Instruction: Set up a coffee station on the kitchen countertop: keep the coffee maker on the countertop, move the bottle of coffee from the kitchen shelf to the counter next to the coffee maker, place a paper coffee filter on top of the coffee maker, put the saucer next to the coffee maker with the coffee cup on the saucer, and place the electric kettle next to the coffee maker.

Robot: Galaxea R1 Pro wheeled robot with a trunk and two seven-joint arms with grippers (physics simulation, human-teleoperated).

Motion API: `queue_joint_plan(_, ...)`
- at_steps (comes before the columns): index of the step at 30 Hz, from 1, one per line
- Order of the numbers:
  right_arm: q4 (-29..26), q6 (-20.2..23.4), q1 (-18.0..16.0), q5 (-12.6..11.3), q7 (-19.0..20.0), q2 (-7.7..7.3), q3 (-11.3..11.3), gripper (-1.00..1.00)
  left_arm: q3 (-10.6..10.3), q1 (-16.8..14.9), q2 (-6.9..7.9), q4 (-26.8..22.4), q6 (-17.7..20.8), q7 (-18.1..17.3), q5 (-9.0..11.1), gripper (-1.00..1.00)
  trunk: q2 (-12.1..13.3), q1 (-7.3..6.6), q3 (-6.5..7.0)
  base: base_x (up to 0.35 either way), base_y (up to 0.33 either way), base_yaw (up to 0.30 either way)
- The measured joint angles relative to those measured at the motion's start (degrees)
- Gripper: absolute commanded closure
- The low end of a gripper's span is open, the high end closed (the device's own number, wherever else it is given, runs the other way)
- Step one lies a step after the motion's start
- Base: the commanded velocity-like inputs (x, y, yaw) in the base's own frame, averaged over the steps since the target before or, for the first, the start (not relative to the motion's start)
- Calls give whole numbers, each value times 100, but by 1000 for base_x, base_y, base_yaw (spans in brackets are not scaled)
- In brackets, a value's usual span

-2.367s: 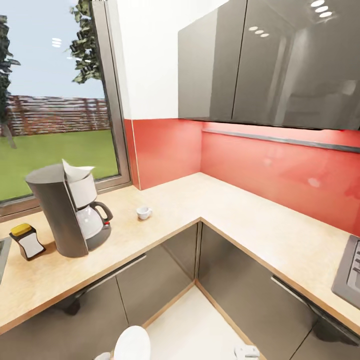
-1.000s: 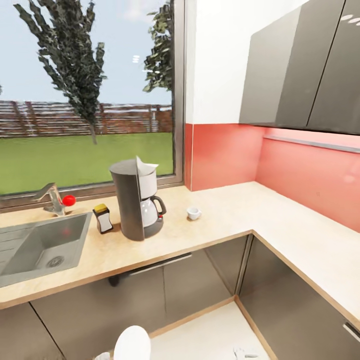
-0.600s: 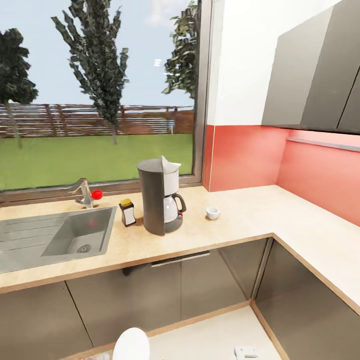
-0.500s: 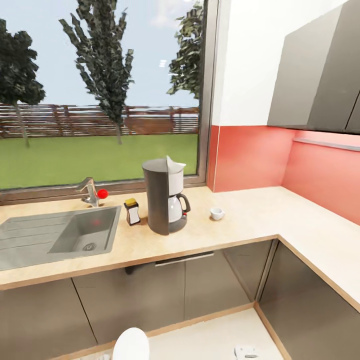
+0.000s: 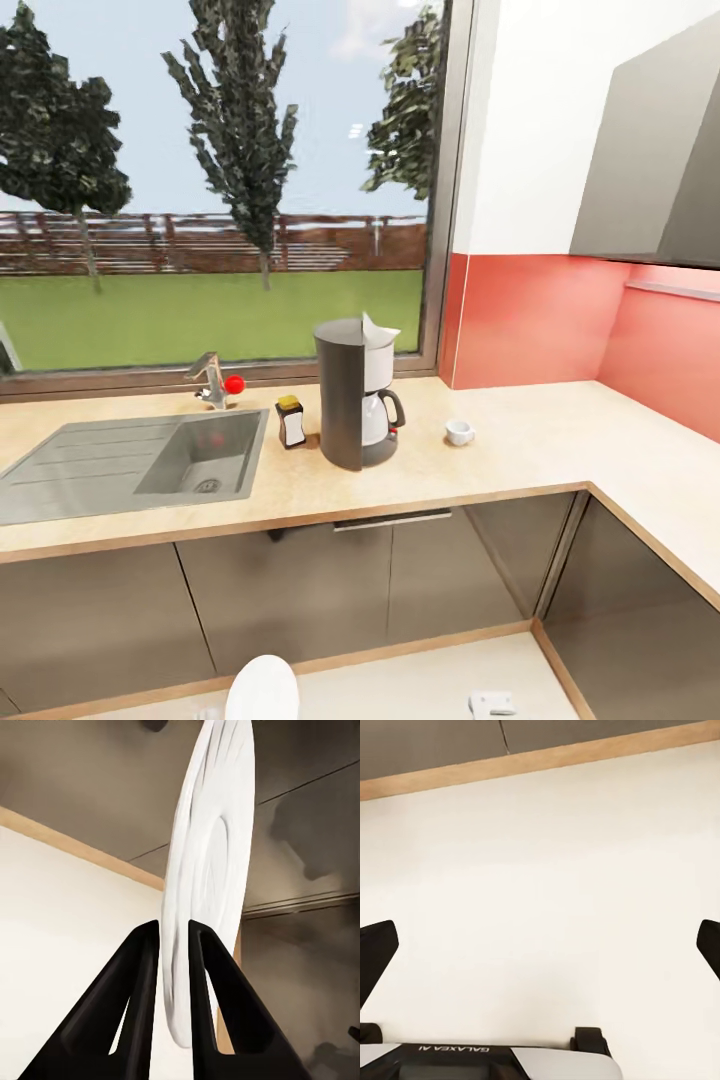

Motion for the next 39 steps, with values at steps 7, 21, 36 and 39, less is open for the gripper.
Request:
queue_joint_plan(7, -2, 3, -1, 6, 0, 4, 3, -100, -11, 0, 10, -65, -2, -16, -31, 100, 0, 0, 0, 0, 0, 0)
queue_joint_plan(21, -7, -9, 1, -14, 0, 83, -5, -100, -31, -566, 32, -2403, 918, 121, -86, 100, 1, 0, 2, 0, 0, 0)
queue_joint_plan(36, -7, -9, 1, -14, -8, 83, -1, -100, -52, -599, 47, -3176, 1701, 169, -109, 100, 0, 0, 0, 0, 0, 0)
queue_joint_plan(39, -7, -9, -2, -13, -8, 83, 0, -100, -18, -652, 67, -3187, 1716, 173, -63, 100, 0, 0, 1, 0, 0, 0)
